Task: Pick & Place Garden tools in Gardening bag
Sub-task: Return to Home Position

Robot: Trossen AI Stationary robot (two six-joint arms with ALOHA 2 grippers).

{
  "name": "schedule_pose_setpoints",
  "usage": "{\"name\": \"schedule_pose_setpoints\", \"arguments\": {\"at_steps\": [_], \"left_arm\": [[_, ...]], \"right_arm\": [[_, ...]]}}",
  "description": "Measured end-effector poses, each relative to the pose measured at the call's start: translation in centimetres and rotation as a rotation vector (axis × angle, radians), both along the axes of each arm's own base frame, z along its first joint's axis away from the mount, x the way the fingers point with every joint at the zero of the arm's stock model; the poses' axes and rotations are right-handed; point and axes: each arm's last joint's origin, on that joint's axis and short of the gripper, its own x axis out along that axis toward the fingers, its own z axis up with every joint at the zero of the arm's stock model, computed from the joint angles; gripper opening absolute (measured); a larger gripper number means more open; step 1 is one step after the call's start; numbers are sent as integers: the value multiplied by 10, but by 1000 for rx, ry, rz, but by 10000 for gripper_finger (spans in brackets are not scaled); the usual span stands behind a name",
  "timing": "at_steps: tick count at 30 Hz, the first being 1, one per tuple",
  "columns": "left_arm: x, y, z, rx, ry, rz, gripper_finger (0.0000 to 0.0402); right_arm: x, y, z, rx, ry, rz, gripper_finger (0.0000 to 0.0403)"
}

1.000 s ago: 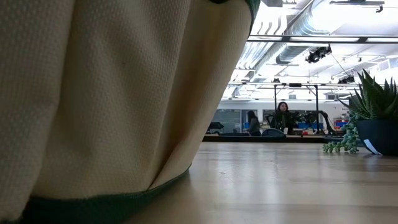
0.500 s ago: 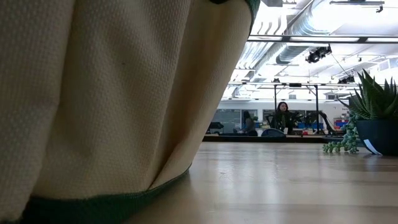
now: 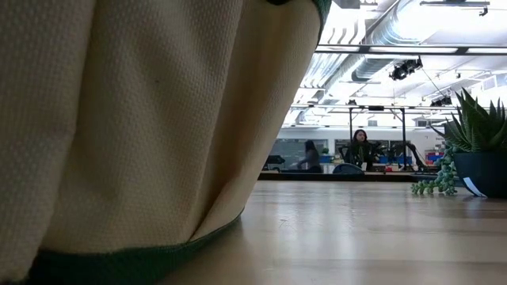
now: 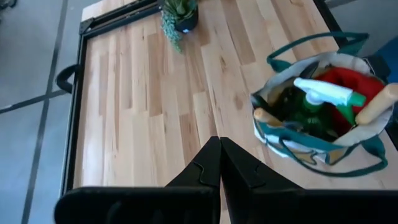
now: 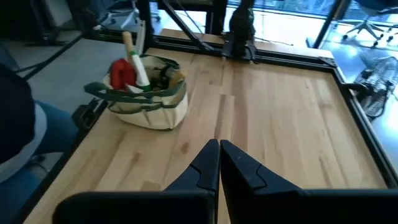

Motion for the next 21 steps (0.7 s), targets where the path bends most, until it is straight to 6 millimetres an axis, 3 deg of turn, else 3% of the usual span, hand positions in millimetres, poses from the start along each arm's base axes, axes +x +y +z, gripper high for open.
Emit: {"name": "schedule_pose_setpoints", "arguments": {"at_steps": [8, 15, 21], "left_arm": [[-37, 23, -29, -96, -127, 9, 0], [-72, 45, -66, -218, -313, 6, 0], [-92, 55, -102, -352, -457, -54, 0]], "right_arm": [[1, 2, -7, 12, -14, 80, 3], [5, 6, -29, 32, -30, 162, 3], [0, 4, -31, 49, -113, 167, 3]]}}
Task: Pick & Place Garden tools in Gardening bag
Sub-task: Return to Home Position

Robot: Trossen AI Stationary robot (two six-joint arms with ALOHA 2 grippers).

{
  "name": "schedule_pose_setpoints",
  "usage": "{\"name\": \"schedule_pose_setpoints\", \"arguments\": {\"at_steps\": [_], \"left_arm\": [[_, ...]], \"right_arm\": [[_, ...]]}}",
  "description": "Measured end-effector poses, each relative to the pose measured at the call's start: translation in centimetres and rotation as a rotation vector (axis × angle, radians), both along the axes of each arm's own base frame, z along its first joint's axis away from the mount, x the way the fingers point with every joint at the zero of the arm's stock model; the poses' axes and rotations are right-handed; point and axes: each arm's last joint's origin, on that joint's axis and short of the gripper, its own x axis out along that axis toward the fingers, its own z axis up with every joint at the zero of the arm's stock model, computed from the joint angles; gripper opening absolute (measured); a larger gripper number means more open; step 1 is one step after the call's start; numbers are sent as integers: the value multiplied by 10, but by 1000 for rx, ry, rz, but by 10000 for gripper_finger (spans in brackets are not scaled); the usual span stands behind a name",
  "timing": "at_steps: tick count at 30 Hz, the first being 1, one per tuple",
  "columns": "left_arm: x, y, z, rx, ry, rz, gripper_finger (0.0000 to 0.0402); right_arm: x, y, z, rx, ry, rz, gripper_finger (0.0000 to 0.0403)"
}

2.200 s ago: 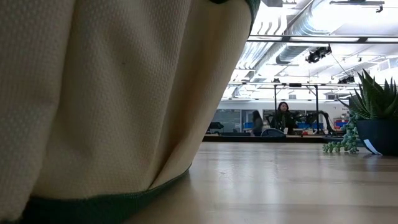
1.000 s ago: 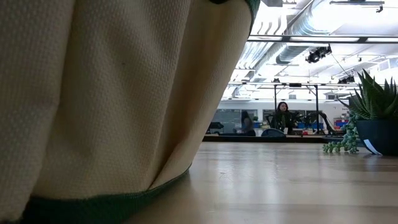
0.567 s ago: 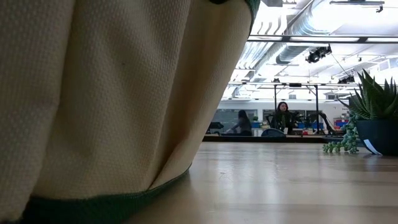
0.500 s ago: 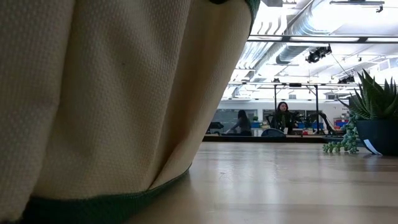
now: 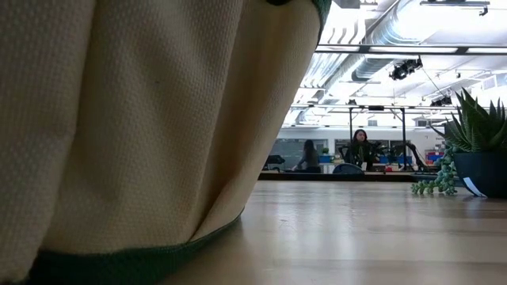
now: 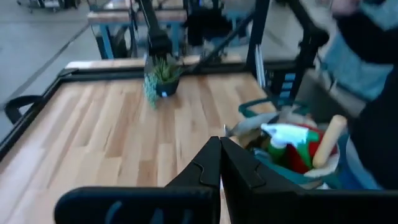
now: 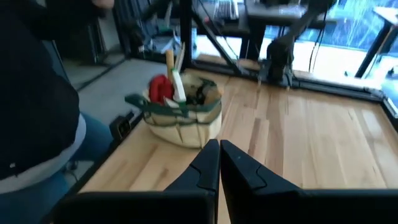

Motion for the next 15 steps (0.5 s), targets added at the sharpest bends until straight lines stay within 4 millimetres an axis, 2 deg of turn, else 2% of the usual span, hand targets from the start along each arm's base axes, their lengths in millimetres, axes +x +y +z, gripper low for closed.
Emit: {"name": "schedule_pose_setpoints", "arguments": {"at_steps": [4, 9, 15], "left_arm": [[-6, 3, -25, -78, -89, 5, 0], [-3, 1, -56, -139, -171, -17, 0], [4, -3, -92, -138, -152, -29, 0]], "right_arm": [[-5, 0, -6, 24, -58, 28, 3], [-5, 0, -20, 60, -102, 40, 3], [-2, 1, -43, 117, -121, 27, 3]]}}
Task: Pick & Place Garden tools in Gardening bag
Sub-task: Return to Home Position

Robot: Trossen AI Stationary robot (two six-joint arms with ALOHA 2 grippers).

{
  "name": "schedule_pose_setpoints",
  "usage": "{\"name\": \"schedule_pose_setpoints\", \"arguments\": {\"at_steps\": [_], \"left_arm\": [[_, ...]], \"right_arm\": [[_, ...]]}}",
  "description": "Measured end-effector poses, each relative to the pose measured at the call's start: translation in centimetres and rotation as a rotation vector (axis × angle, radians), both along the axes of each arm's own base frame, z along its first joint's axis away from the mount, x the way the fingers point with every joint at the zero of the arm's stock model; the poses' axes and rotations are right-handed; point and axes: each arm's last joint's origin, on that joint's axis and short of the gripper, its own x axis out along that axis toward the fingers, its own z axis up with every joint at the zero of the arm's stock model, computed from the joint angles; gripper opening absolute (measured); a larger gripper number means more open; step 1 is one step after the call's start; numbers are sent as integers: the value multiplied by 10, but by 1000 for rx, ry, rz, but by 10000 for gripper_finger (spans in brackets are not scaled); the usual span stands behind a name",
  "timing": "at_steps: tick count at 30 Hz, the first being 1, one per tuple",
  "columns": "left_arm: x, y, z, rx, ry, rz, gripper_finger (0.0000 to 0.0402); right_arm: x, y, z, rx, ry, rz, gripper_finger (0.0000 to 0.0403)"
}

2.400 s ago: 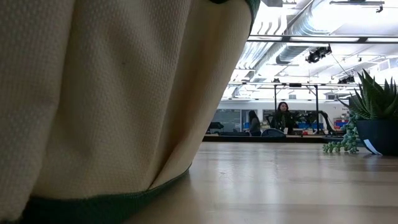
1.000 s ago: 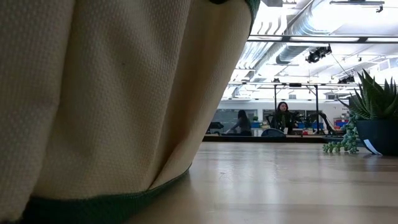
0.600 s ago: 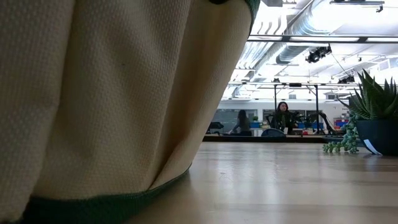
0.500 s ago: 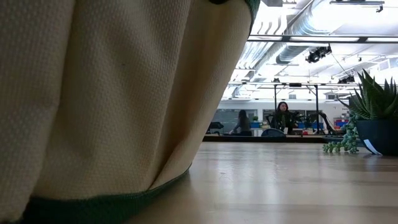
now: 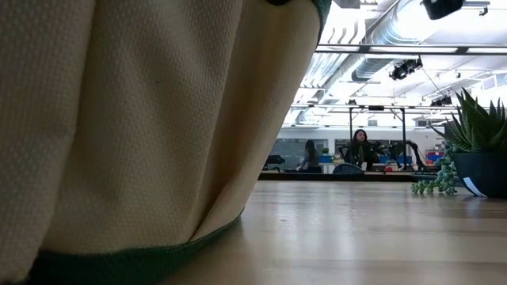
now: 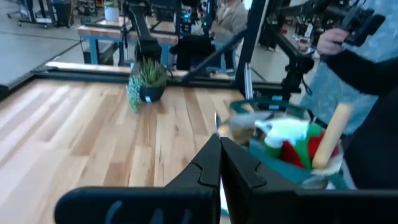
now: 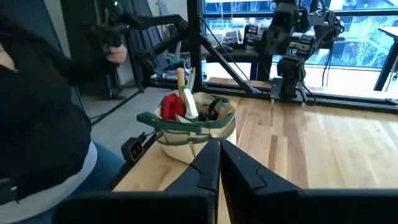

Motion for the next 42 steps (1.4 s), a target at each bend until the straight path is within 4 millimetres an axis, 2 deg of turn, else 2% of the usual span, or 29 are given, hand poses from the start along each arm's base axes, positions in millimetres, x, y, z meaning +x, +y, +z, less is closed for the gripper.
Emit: {"name": "schedule_pose_setpoints", "arguments": {"at_steps": [5, 10, 15, 22, 29, 33, 37, 42], "left_arm": [[4, -5, -21, 19, 2, -68, 0], [5, -9, -33, 49, -14, -172, 0], [5, -11, -42, 83, -12, -261, 0], [5, -14, -58, 72, -40, -343, 0], [5, -14, -72, 65, -42, -342, 0], [5, -14, -82, 56, -59, -343, 0], [5, -14, -83, 40, -76, -343, 0], [5, -14, -84, 46, -73, -344, 0]], "right_arm": [[4, -2, -21, 21, 12, -74, 3], [7, -8, -39, 45, 31, -176, 3], [7, -11, -50, 68, 3, -149, 3], [5, -16, -66, 91, 7, -199, 3], [3, -19, -87, 142, 9, -194, 3], [2, -19, -89, 152, -19, -146, 3], [4, -20, -95, 147, -27, -130, 3], [12, -19, -121, 131, -67, -96, 3]]}}
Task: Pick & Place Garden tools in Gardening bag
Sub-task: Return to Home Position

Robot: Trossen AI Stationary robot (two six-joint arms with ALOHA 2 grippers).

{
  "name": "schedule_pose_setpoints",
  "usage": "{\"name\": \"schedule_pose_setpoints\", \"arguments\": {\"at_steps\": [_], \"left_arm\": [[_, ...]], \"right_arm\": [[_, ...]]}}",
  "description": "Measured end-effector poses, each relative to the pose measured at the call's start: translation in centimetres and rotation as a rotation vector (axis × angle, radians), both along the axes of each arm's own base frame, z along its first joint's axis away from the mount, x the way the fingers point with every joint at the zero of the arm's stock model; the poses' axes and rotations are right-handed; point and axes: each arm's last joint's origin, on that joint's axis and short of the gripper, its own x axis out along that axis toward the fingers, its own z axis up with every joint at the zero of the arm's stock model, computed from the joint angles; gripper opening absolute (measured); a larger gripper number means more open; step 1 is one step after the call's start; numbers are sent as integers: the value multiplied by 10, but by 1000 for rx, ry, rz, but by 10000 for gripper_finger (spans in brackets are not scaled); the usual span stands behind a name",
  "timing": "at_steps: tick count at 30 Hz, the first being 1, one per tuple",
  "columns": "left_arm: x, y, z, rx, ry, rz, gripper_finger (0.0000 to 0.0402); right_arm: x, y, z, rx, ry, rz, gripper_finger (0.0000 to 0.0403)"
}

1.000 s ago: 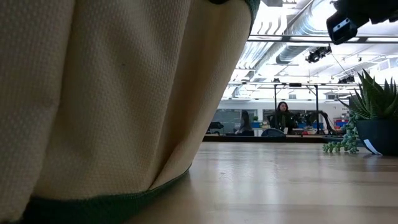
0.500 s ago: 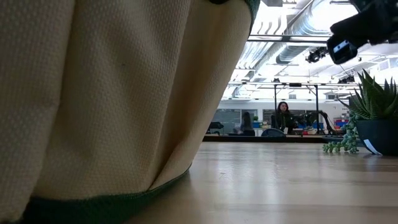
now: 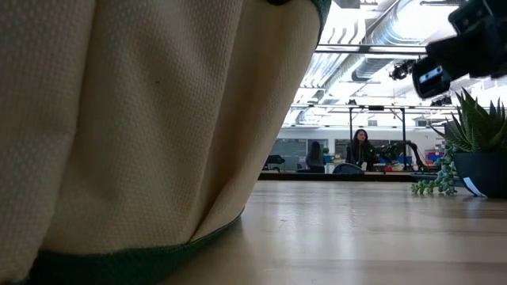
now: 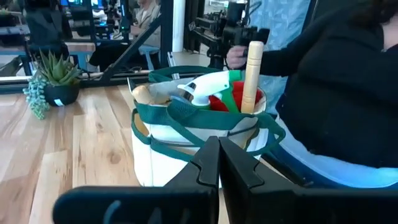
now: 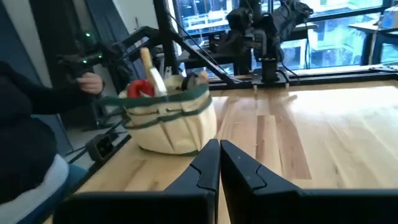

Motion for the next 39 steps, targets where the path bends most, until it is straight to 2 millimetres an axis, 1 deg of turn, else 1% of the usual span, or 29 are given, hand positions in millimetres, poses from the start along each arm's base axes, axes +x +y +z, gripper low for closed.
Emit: {"name": "schedule_pose_setpoints", "arguments": {"at_steps": [2, 3, 5, 9, 12, 17, 21, 24, 27, 31, 36, 39], "left_arm": [[0, 0, 0, 3, 2, 1, 0], [0, 0, -1, 8, 8, 6, 0], [0, 0, -1, 7, 9, 11, 0], [0, 0, -1, -2, 5, 12, 0], [0, 1, -1, 8, 1, 26, 0], [2, 5, 0, 76, -40, 183, 0], [3, 9, 1, 124, -73, 243, 0], [5, 16, 4, 126, -100, 301, 0], [7, 24, 6, 109, -119, 313, 0], [11, 36, 6, 77, -103, 300, 0], [13, 52, 4, 79, -84, 362, 0], [13, 59, 4, 64, -75, 366, 0]], "right_arm": [[2, 0, -15, 0, 0, -1, 3], [3, 0, -19, 2, 17, -8, 3], [4, 0, -21, 8, 38, -12, 3], [4, 1, -21, -11, 37, 46, 3], [4, 1, -22, -26, 41, 38, 3], [4, -4, -22, -46, 33, -3, 3], [4, -12, -22, -81, 28, -68, 3], [4, -18, -22, -95, 24, -91, 3], [2, -24, -22, -99, 18, -98, 3], [0, -31, -22, -95, 11, -89, 3], [-3, -40, -22, -94, 10, -121, 3], [-5, -43, -22, -82, 11, -131, 3]]}}
